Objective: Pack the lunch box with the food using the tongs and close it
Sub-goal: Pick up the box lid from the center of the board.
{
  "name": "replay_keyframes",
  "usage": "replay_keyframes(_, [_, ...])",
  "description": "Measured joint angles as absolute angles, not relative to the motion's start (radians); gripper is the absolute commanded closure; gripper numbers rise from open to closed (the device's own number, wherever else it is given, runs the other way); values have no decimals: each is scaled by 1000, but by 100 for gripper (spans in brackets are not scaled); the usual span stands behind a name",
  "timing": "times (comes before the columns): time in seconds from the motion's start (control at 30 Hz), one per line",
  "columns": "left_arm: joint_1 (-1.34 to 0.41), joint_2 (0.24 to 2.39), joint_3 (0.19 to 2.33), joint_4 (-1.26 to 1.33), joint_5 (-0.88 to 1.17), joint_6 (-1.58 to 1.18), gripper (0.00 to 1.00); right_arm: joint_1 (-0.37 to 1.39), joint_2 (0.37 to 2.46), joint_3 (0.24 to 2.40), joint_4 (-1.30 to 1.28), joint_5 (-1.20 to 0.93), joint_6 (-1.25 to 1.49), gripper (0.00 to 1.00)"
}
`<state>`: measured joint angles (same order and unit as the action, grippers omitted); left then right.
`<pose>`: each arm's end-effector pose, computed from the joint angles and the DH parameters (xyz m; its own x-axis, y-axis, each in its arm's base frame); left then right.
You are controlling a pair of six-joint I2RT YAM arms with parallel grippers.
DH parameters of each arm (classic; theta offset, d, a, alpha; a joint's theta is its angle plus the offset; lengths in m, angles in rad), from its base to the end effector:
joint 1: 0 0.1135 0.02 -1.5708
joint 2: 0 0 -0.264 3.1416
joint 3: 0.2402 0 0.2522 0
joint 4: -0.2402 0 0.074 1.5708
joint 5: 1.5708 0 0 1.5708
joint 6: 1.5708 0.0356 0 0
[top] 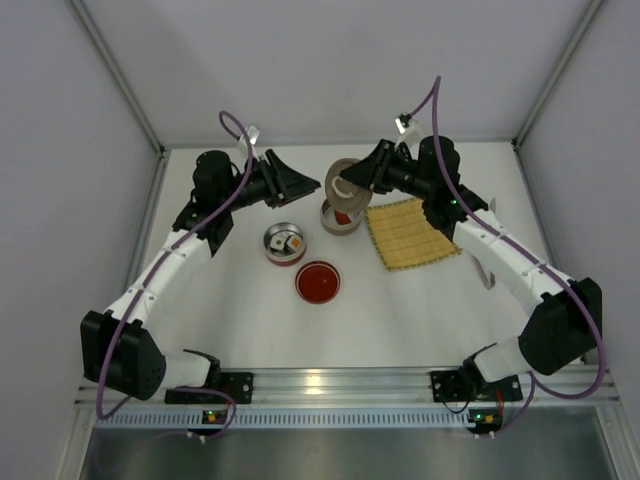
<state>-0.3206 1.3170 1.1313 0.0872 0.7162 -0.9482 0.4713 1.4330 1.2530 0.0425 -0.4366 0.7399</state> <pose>0.2830 -0.1186 0.3729 -0.7512 -0.3962 -0.5279 0.4244 0.3226 -0.8461 0.2968 0.1681 0.3756 -0.6192 0.3702 -0.6925 -0.4972 0.4978 0.7107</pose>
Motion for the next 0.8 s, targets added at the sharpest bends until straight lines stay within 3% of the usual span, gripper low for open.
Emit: replay_keyframes(0.8, [-408,1370,1131,80,645,-991,46,518,1436,1306,-10,-367,673,100])
